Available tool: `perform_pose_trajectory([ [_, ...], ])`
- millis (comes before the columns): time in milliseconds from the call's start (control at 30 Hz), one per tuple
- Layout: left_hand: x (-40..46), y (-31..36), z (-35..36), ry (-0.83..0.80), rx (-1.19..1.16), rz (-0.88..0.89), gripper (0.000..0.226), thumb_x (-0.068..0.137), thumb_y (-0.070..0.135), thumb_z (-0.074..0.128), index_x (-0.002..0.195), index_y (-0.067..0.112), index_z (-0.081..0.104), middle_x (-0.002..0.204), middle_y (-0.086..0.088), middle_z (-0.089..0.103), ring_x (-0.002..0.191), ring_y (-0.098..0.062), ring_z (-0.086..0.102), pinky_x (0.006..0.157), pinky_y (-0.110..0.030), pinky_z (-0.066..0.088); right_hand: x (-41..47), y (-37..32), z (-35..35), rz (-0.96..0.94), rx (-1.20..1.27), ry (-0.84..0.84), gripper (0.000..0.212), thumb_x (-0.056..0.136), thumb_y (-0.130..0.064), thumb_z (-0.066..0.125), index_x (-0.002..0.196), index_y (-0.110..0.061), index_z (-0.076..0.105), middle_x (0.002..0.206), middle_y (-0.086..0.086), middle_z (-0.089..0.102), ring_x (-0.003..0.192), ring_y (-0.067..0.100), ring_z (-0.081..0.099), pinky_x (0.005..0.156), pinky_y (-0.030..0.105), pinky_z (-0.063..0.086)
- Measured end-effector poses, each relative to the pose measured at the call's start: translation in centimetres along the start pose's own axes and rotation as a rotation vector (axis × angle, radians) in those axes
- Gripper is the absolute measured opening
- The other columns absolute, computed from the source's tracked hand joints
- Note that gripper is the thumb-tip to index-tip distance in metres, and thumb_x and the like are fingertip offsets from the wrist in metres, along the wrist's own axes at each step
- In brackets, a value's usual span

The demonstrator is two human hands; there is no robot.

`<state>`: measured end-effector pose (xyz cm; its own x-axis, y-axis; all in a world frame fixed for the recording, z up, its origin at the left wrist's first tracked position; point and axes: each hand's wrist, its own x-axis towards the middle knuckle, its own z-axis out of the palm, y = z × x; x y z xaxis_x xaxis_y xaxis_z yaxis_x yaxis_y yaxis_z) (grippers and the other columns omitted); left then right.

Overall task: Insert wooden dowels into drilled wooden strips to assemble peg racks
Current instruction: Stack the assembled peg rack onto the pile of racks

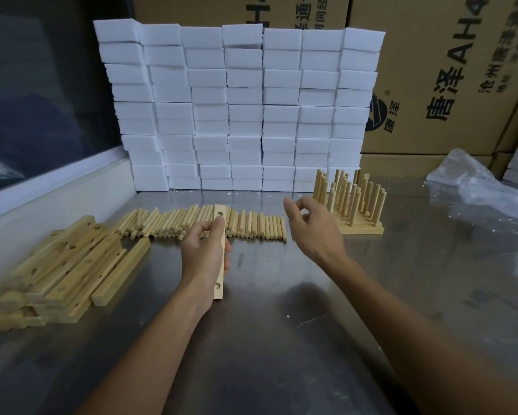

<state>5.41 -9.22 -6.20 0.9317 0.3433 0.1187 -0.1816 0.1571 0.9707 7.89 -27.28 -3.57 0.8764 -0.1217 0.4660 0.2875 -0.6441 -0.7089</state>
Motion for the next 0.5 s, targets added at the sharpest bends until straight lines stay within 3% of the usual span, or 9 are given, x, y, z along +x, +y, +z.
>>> perform_pose_trajectory([
  [133, -0.2, 0.2, 0.0, -0.008, 0.016, 0.008, 0.022, 0.097, 0.037, 0.06, 0.089, 0.016, 0.059, 0.052, 0.004, 0.056, 0.038, -0.012, 0.044, 0.035, -0.022, 0.035, -0.3, -1.0, -0.5, -0.073, 0.078, 0.0, 0.033, 0.103, -0.041, 0.045, 0.108, -0.018, 0.068, 0.086, -0.004, 0.07, 0.078, 0.017, 0.068, 0.077, 0.045, 0.057],
  [267, -0.3, 0.1, 0.0, -0.008, 0.008, 0.012, 0.023, 0.096, 0.036, 0.061, 0.088, 0.014, 0.06, 0.054, 0.003, 0.057, 0.039, -0.012, 0.046, 0.035, -0.023, 0.037, -0.1, -2.3, -1.4, -0.125, 0.119, 0.005, 0.034, 0.1, -0.039, 0.052, 0.099, -0.015, 0.075, 0.061, -0.017, 0.056, 0.067, 0.014, 0.064, 0.071, 0.028, 0.049],
  [333, -0.2, 0.0, -0.1, -0.008, -0.005, 0.015, 0.023, 0.096, 0.036, 0.062, 0.086, 0.015, 0.06, 0.054, 0.002, 0.057, 0.039, -0.012, 0.046, 0.036, -0.023, 0.036, 0.0, -2.9, -1.7, -0.125, 0.161, 0.001, 0.029, 0.098, -0.04, 0.056, 0.097, -0.018, 0.074, 0.066, -0.015, 0.058, 0.072, 0.01, 0.062, 0.072, 0.026, 0.044],
  [433, -0.2, -0.1, -0.1, -0.01, 0.003, 0.019, 0.024, 0.096, 0.036, 0.062, 0.085, 0.014, 0.059, 0.055, 0.002, 0.057, 0.039, -0.013, 0.045, 0.036, -0.021, 0.036, -0.3, -3.7, -2.0, -0.111, 0.309, -0.043, 0.025, 0.093, -0.039, 0.063, 0.088, -0.014, 0.063, 0.062, -0.006, 0.056, 0.054, 0.009, 0.05, 0.059, 0.033, 0.048],
  [500, -0.2, -0.1, -0.1, -0.011, 0.006, 0.023, 0.024, 0.096, 0.036, 0.061, 0.085, 0.014, 0.06, 0.055, 0.002, 0.057, 0.038, -0.014, 0.045, 0.036, -0.022, 0.036, -0.5, -4.0, -2.1, -0.079, 0.333, -0.054, 0.024, 0.089, -0.037, 0.07, 0.082, -0.015, 0.061, 0.064, -0.007, 0.061, 0.054, 0.008, 0.055, 0.057, 0.034, 0.052],
])
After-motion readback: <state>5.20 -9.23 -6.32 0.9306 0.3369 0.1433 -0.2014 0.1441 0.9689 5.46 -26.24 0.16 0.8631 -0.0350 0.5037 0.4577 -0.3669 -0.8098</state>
